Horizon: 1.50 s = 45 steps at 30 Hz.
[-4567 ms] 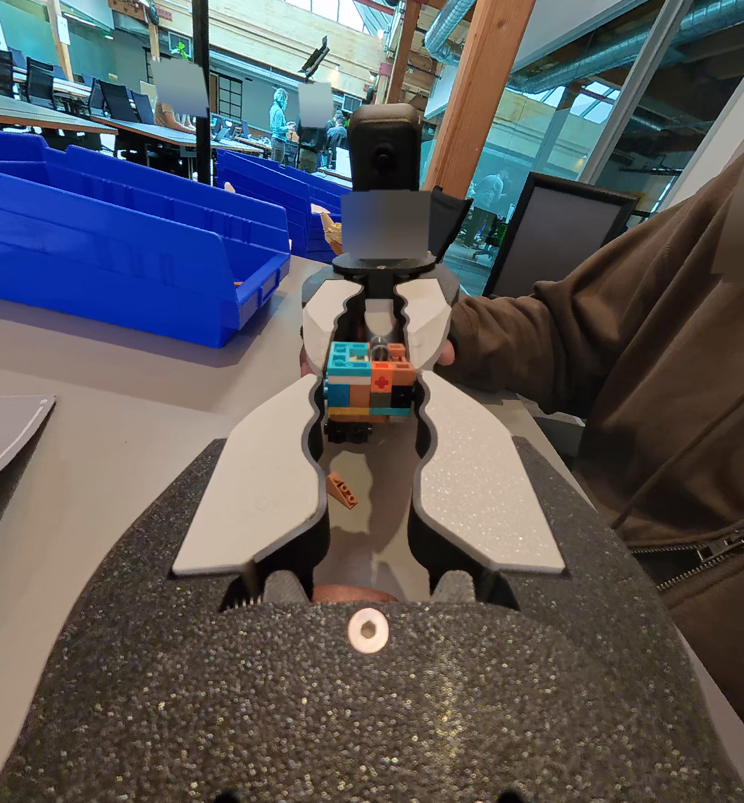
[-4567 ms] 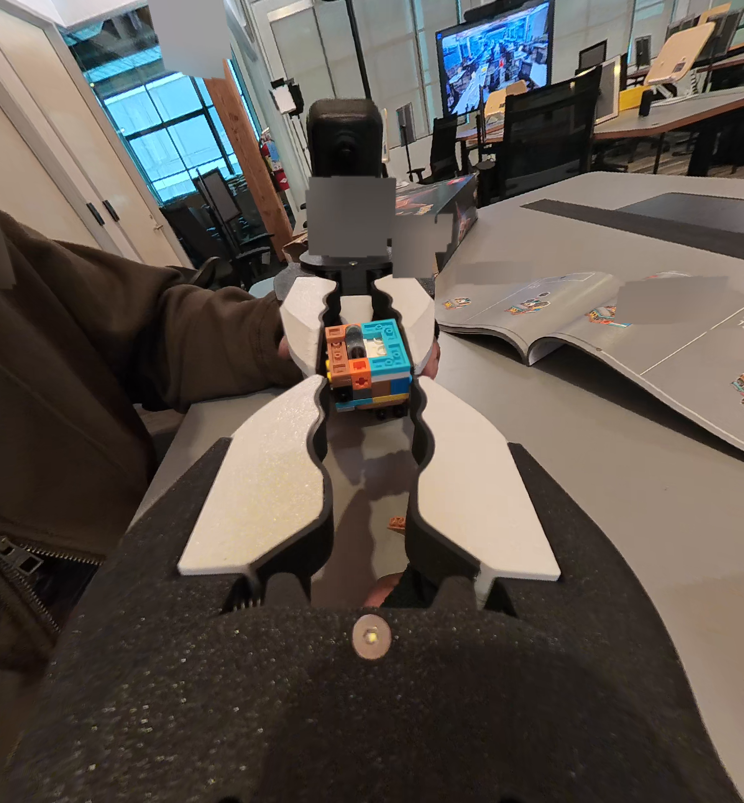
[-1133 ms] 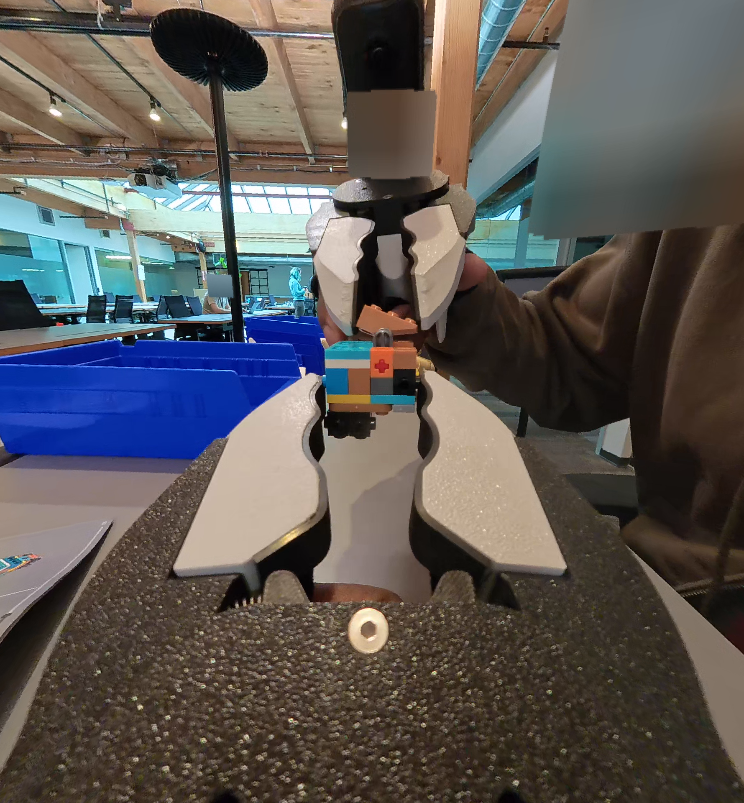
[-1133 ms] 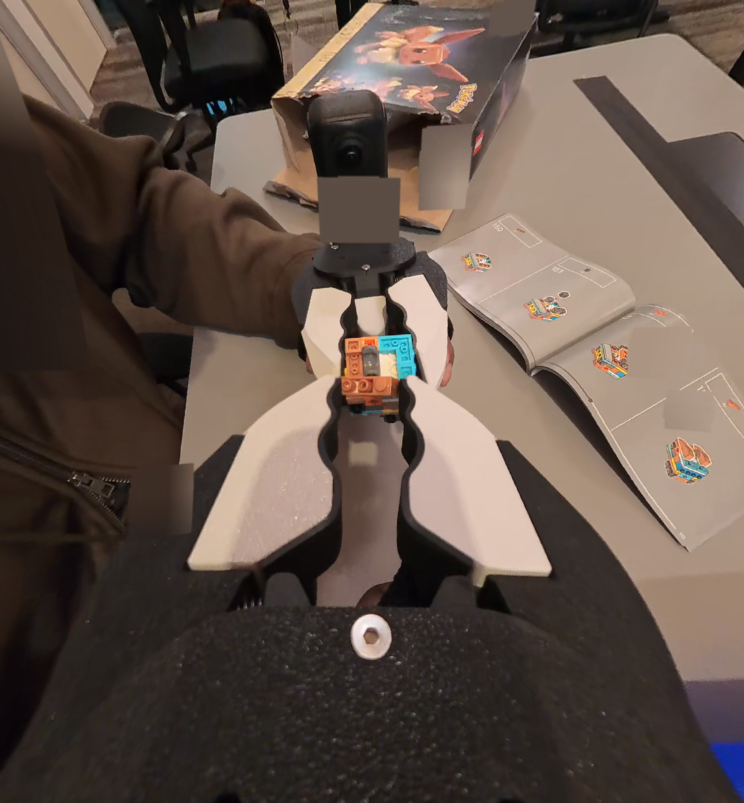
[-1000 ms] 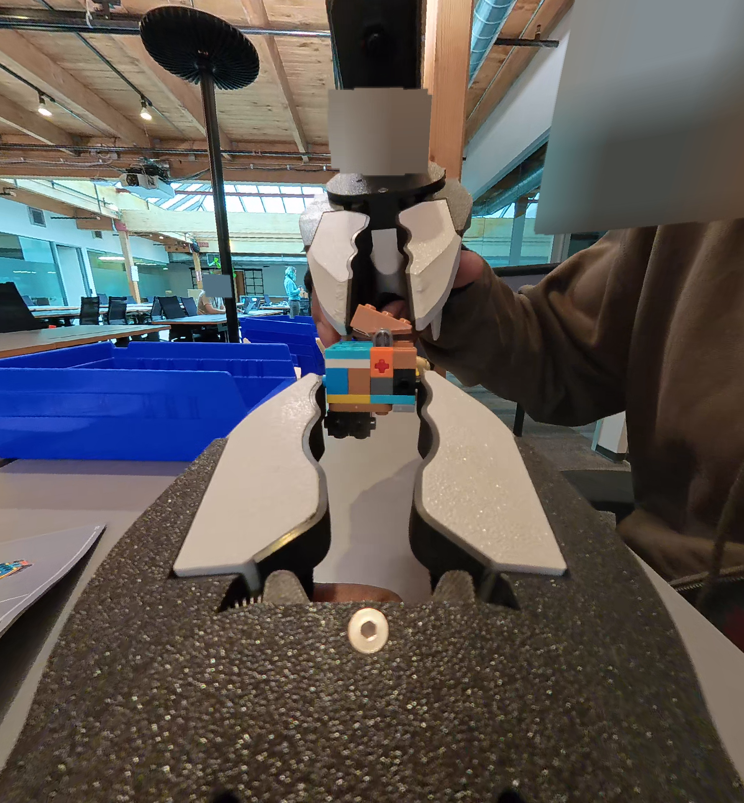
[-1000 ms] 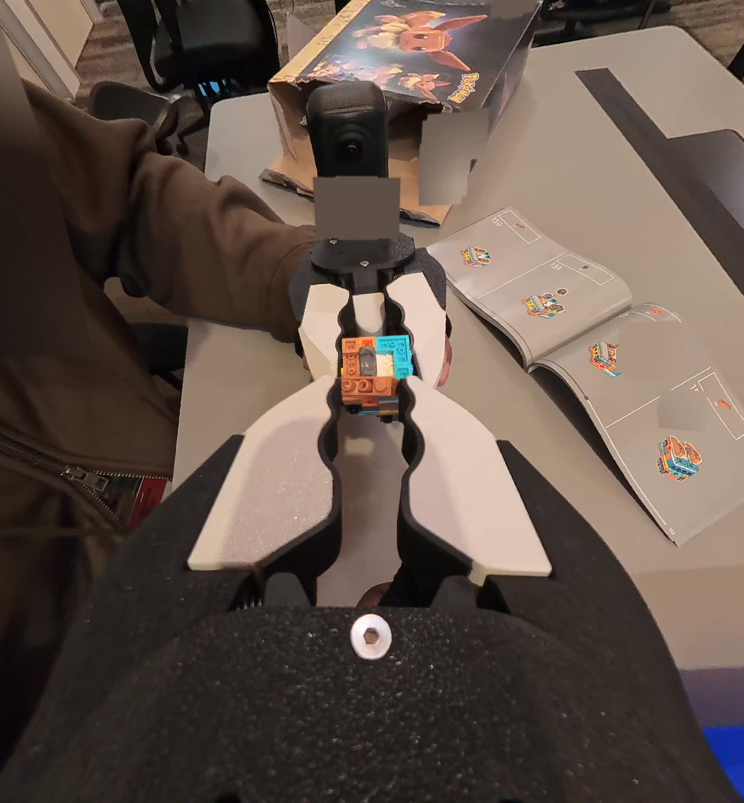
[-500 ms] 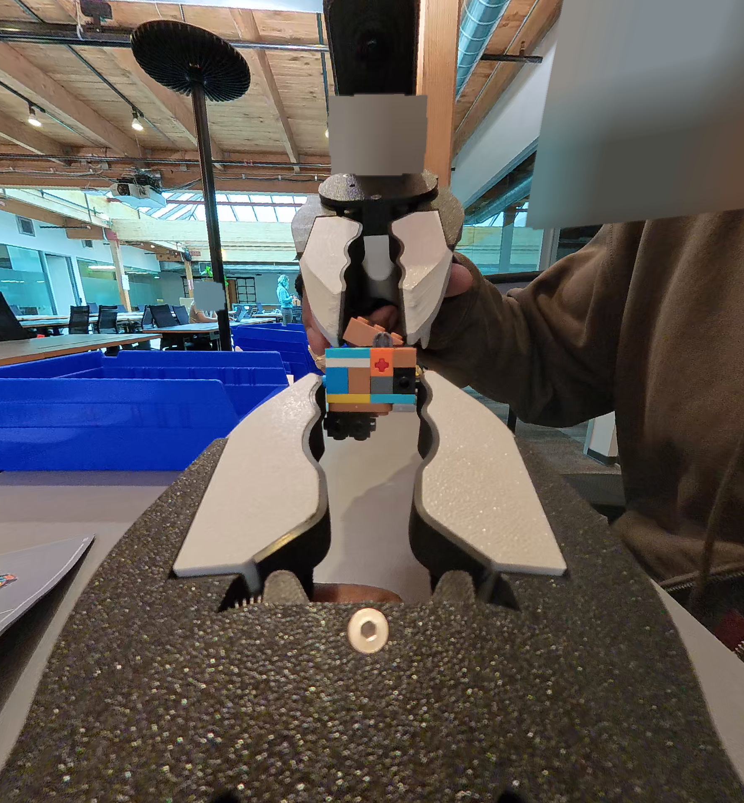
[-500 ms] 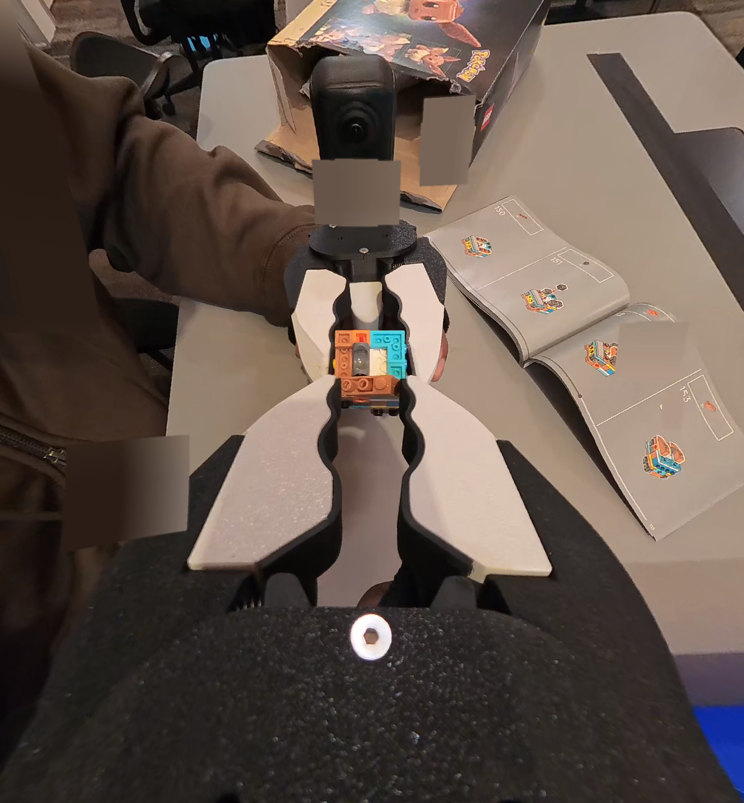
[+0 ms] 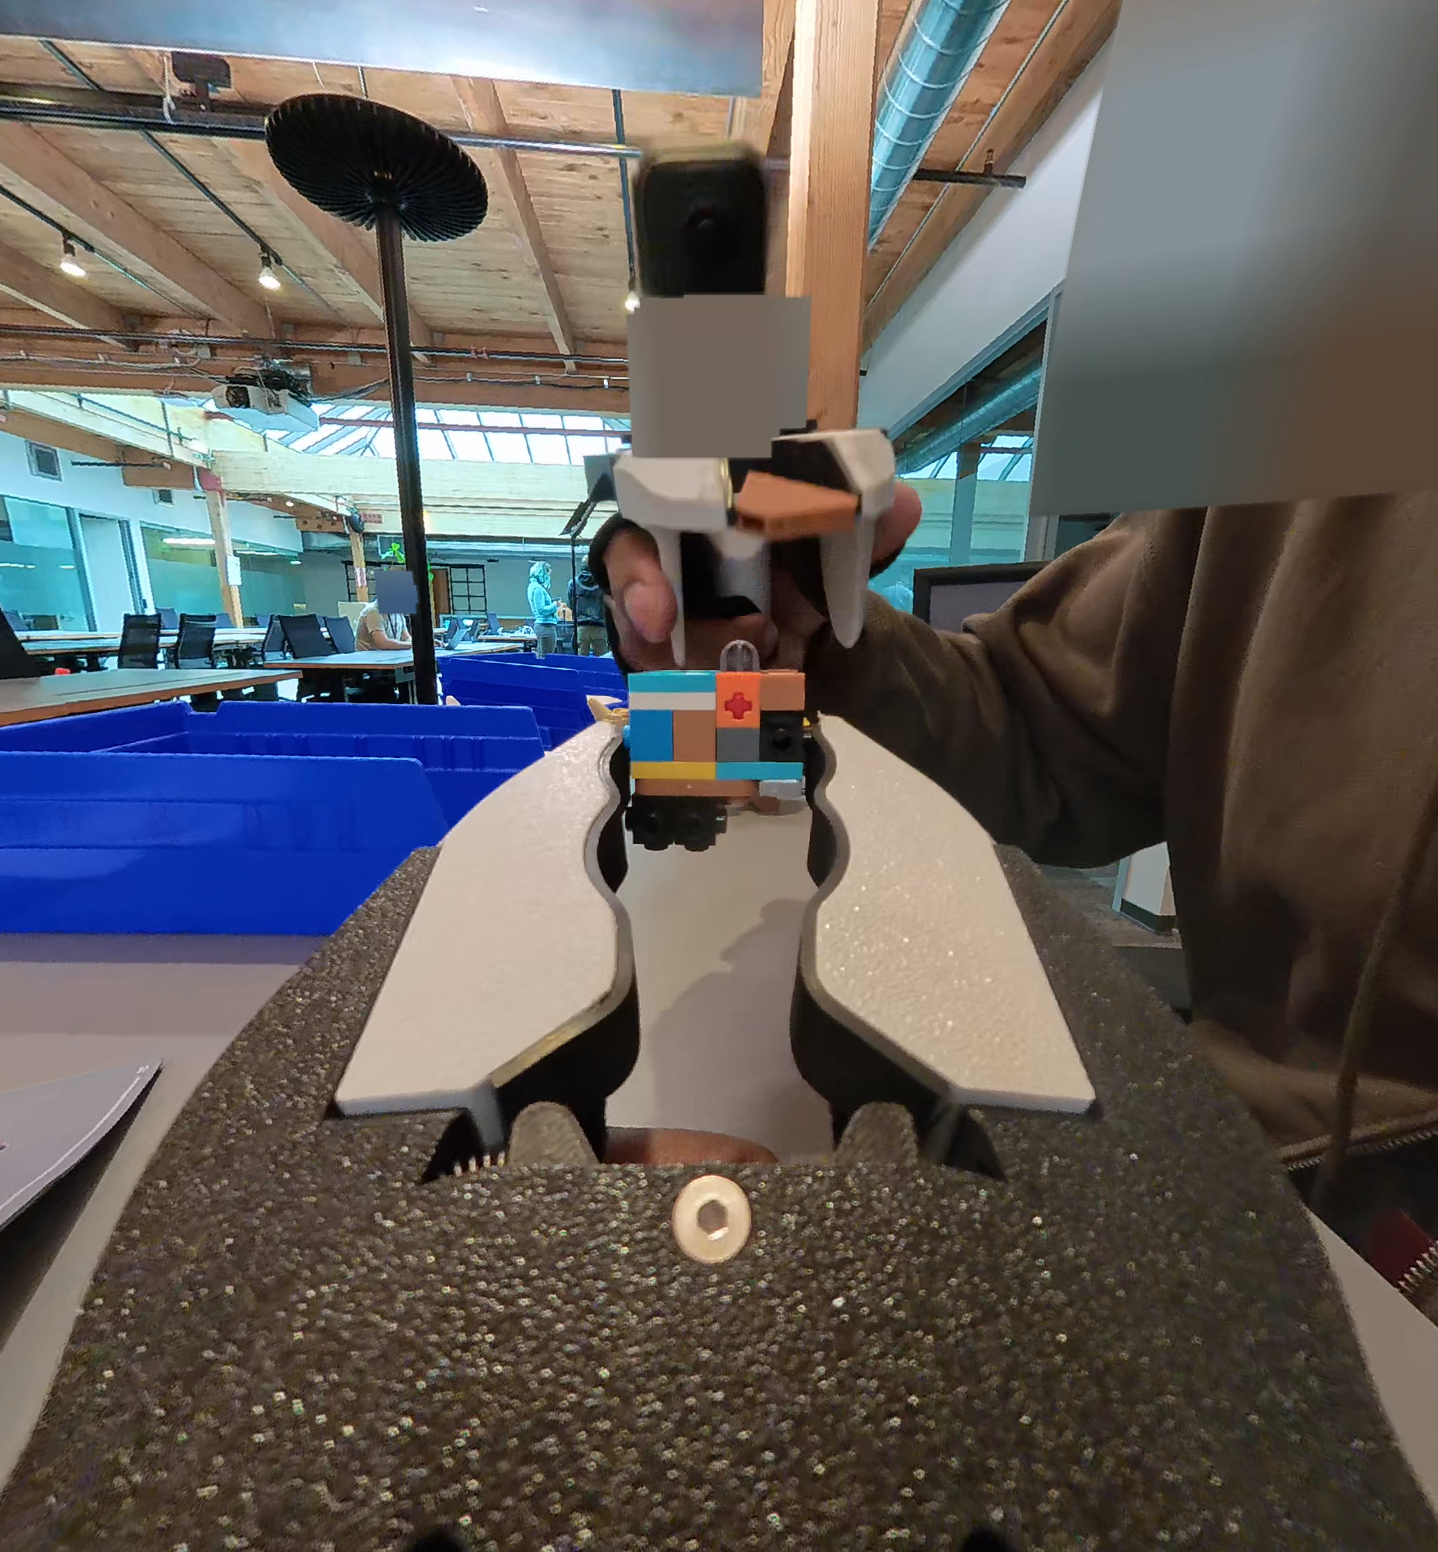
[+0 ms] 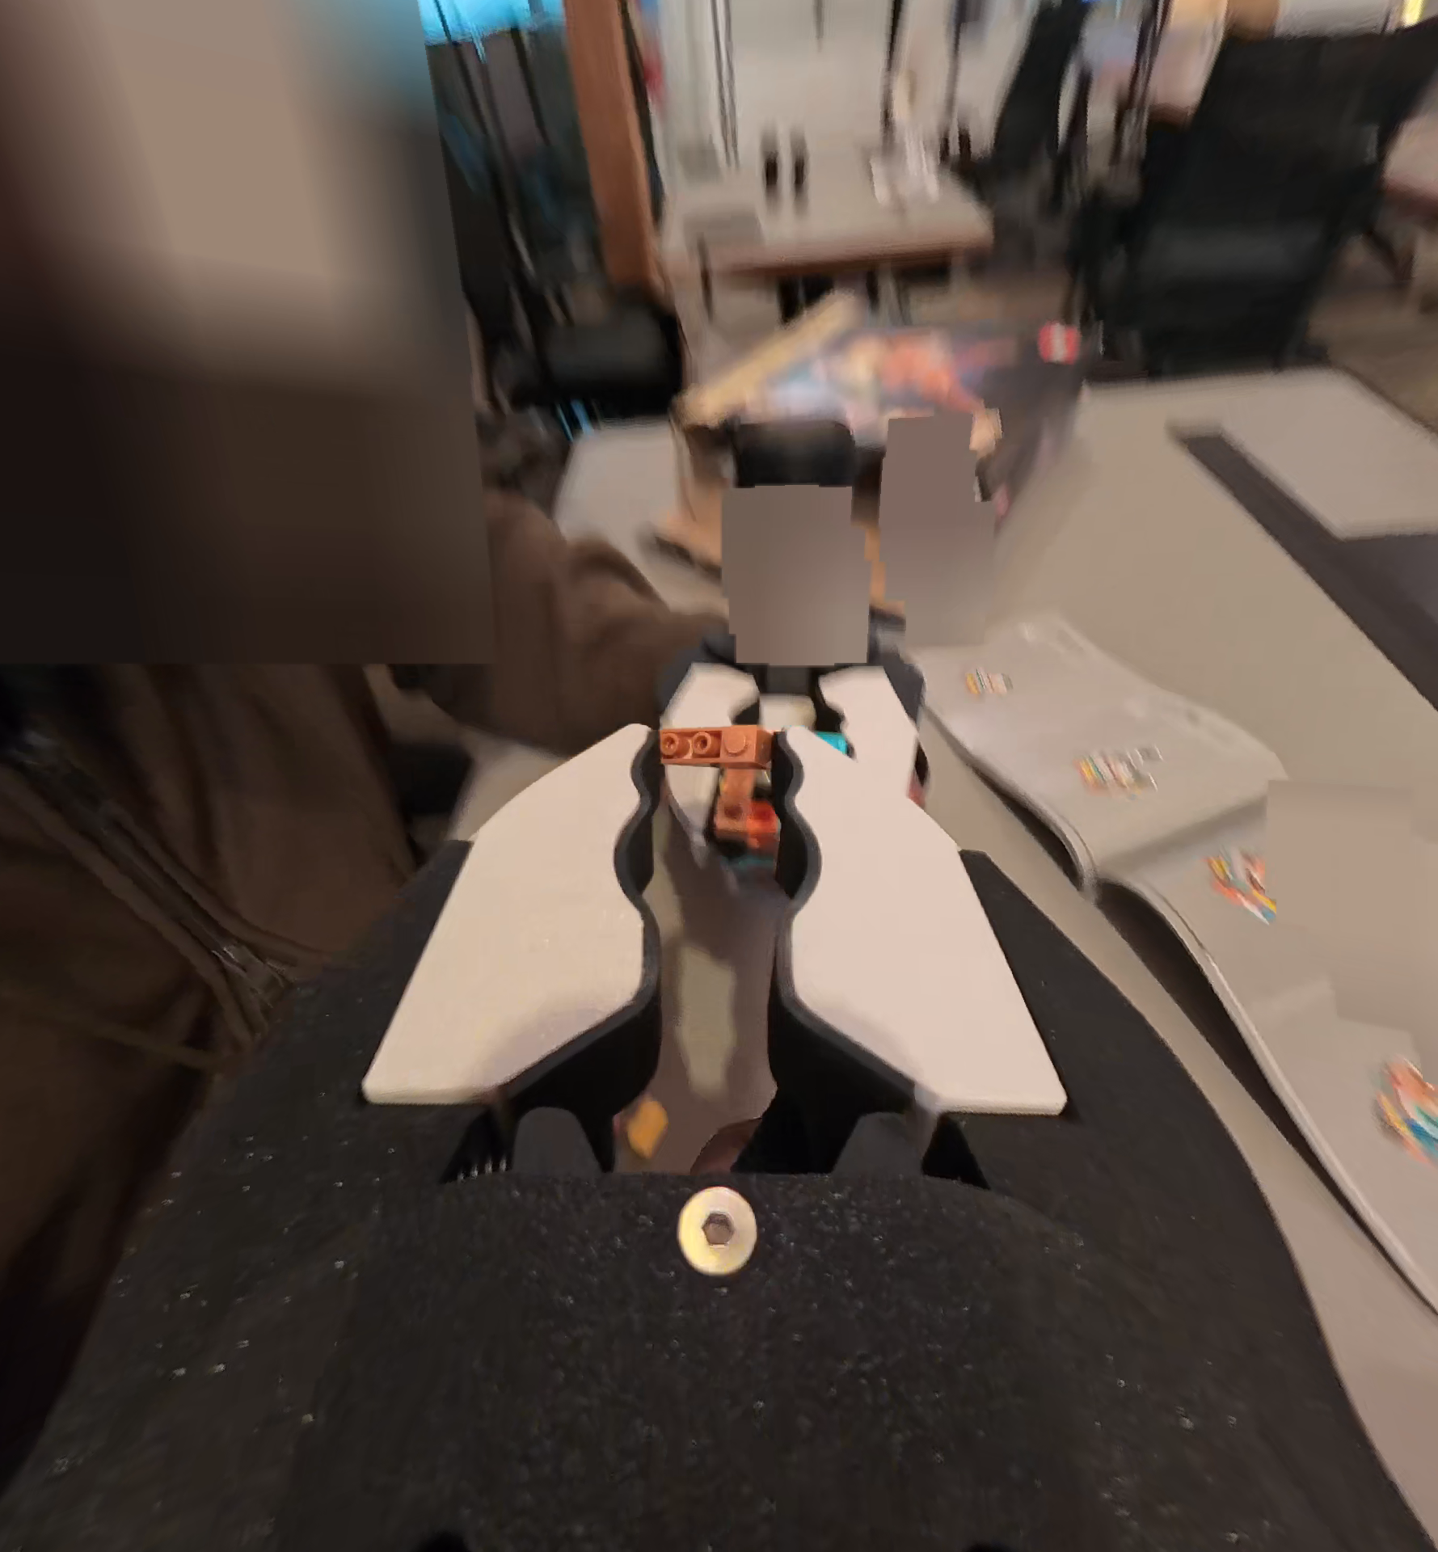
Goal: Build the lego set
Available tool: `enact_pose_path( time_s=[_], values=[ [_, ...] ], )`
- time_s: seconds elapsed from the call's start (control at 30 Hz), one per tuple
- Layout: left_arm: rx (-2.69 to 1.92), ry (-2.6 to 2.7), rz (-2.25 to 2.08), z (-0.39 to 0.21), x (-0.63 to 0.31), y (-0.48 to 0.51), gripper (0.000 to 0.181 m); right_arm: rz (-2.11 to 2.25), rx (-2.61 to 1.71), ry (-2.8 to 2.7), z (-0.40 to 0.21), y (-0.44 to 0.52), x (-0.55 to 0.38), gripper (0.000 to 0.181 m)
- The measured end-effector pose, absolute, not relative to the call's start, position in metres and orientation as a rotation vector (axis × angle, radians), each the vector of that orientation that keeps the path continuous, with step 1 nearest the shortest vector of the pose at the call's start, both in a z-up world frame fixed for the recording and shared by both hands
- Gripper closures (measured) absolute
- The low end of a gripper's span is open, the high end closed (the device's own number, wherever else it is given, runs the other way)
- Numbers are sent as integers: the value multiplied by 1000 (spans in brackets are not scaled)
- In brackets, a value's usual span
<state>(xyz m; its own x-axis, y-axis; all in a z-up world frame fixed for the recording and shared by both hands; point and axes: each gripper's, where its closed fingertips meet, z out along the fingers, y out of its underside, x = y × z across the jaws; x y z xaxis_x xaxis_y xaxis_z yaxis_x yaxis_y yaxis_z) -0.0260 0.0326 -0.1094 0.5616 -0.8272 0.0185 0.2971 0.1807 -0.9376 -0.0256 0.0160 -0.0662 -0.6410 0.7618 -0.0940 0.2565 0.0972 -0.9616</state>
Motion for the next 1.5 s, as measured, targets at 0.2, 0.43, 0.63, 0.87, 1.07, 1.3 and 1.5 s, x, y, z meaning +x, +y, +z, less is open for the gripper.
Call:
enact_pose_path(
  time_s=[0.2,0.43,0.63,0.87,1.07,1.3,1.5],
  values=[
    [-1107,565,-873,-106,-26,31,141,2076,-994,-1555,-32,32,-19,156],
    [-1100,556,-880,-105,-27,30,141,2285,-1022,-1301,-25,50,-18,157],
    [-1107,549,-875,-105,-28,32,141,2204,-1027,-1345,-33,47,-21,157],
    [-1218,555,-789,-117,-35,45,140,1337,-1203,-1656,-113,82,-31,157],
    [-1583,728,-554,-174,-34,66,141,854,-1304,-2000,-206,98,-7,157],
    [-2003,982,-335,-244,-42,59,140,868,-1350,-2109,-240,88,-10,157],
    [-2050,981,-368,-248,-42,55,140,895,-1346,-2114,-245,86,-15,156]
  ],
)
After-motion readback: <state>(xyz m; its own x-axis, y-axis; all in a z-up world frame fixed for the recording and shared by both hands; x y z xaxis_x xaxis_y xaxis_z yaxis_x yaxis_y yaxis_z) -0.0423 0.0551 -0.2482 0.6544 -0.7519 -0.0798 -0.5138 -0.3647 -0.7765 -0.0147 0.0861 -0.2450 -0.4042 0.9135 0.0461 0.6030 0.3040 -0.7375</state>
